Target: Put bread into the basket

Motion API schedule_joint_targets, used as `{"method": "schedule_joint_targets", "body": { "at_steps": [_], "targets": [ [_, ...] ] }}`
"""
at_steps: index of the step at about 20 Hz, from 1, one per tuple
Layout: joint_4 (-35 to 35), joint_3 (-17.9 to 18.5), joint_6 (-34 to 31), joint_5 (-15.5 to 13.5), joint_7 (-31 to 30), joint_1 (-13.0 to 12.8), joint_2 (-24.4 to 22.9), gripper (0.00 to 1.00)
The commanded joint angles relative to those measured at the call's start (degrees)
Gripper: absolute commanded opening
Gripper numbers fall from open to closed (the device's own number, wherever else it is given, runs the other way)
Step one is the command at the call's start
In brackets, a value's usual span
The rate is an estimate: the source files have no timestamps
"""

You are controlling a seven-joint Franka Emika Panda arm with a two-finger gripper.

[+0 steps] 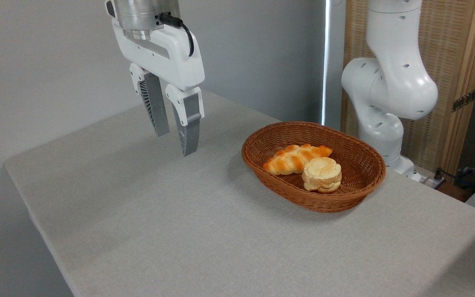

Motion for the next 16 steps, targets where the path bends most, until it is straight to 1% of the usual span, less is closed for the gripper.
{"method": "schedule_joint_targets", "body": {
  "at_steps": [1, 4, 9, 16],
  "targets": [
    [1.0, -4.9, -0.7, -0.9, -1.0, 4.6, 0.2, 1.00],
    [1.0, -4.7, -0.7, -0.7, -1.0, 4.7, 0.2, 1.00],
    [0.9, -4.5, -3.1, -0.6, -0.9, 4.7, 0.1, 1.00],
    [1.0, -4.5, -3.2, -0.3, -0.8, 4.7, 0.1, 1.00]
  ]
}}
